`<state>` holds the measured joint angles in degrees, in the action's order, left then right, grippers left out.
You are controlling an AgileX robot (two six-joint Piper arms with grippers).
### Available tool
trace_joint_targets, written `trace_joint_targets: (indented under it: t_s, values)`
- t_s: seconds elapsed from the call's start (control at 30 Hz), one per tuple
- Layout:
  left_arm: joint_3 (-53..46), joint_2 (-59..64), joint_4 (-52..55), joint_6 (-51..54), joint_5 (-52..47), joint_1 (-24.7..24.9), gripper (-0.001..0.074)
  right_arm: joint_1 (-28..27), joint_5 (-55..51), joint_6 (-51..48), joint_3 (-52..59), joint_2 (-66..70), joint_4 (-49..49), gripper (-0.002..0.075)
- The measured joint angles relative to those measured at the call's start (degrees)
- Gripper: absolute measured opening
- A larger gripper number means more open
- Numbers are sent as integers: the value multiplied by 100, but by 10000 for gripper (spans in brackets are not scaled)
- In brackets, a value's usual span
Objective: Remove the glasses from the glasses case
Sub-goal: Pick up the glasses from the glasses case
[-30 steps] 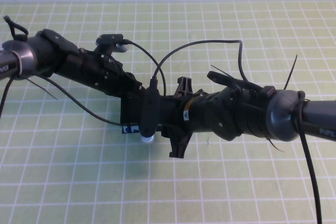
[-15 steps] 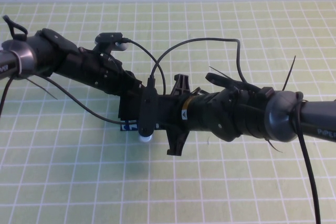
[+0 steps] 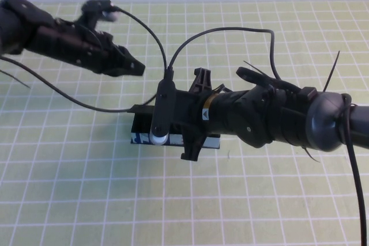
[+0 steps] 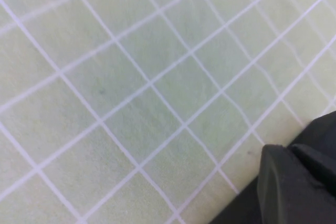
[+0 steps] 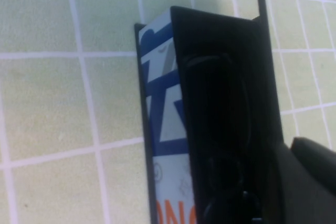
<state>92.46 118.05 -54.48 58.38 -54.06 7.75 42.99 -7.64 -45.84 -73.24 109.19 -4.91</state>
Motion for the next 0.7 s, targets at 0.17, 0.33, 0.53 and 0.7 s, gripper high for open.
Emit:
trace_joint_targets:
  t_s: [0.17,0.33,0.53,0.7]
  values:
    - [-209,-863,-91,254,-459,-411,-4,0,-5,13,0,-65,57,-3]
    - [-1091,-1311,-344,1397,-1082,-719,-4,-45,-14,22,0,-129,219,-6]
    - [-1846,-990,-800,2597,-1379,-954,-4,-148,-1,22,0,-147,431,-7]
    - [-1898,-456,-1288,3065,-1355,-930,-4,-157,8,22,0,-147,491,-7]
